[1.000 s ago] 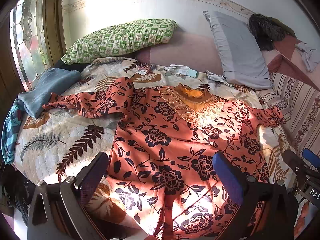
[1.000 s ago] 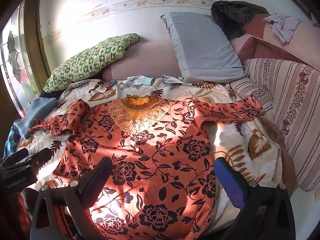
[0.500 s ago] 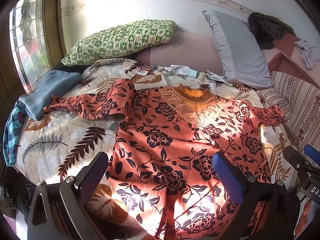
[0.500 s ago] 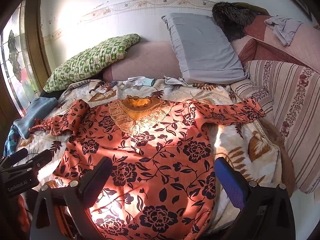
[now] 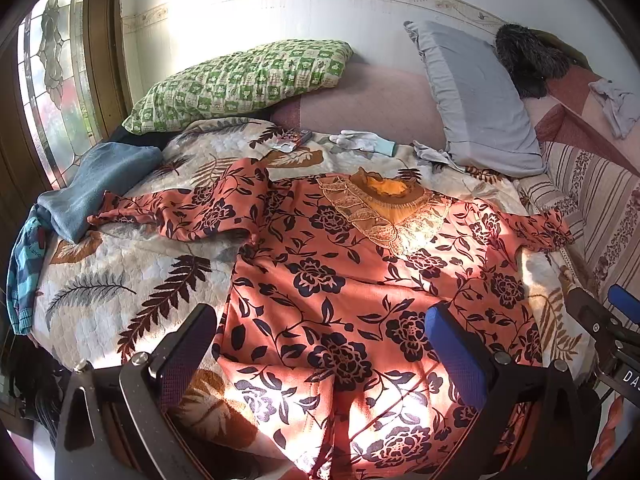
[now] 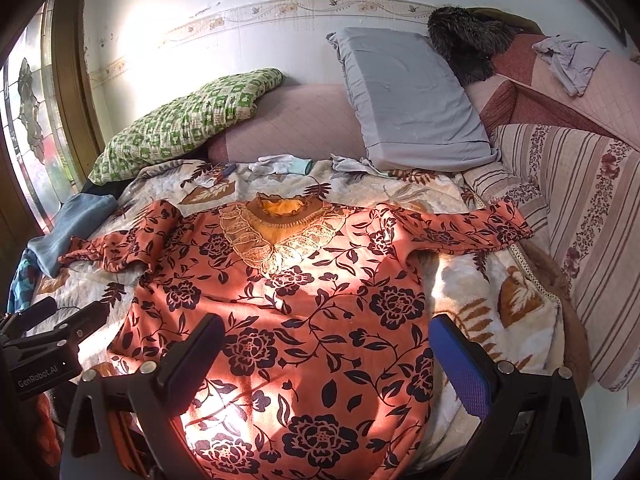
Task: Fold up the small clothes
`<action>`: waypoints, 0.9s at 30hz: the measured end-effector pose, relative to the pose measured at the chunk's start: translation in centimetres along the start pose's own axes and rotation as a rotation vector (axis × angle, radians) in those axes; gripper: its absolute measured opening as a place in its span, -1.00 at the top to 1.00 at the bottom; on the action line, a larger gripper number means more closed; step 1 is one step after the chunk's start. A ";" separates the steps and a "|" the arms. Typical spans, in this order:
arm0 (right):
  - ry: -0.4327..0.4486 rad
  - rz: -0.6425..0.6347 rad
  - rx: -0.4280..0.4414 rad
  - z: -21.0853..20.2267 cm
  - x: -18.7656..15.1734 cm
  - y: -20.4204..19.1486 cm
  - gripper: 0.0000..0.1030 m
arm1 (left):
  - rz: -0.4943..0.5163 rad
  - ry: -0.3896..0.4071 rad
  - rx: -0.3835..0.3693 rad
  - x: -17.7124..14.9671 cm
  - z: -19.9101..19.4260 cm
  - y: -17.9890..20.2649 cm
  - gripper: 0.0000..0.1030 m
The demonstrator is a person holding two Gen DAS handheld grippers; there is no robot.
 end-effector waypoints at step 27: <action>0.001 -0.005 0.005 0.1 0.0 -0.5 -1.00 | -0.003 0.002 0.001 -0.1 0.2 -0.2 -1.00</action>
Point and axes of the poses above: each gripper's, at about its wrist camera, not at the fingertips, and z roughly the way its jaws point, y to its right, x to its top, the point moved 8 cm from there along z, roughly the way its jaws point, and after that the axes turned 13 degrees about -x, right-handed, at the moved point
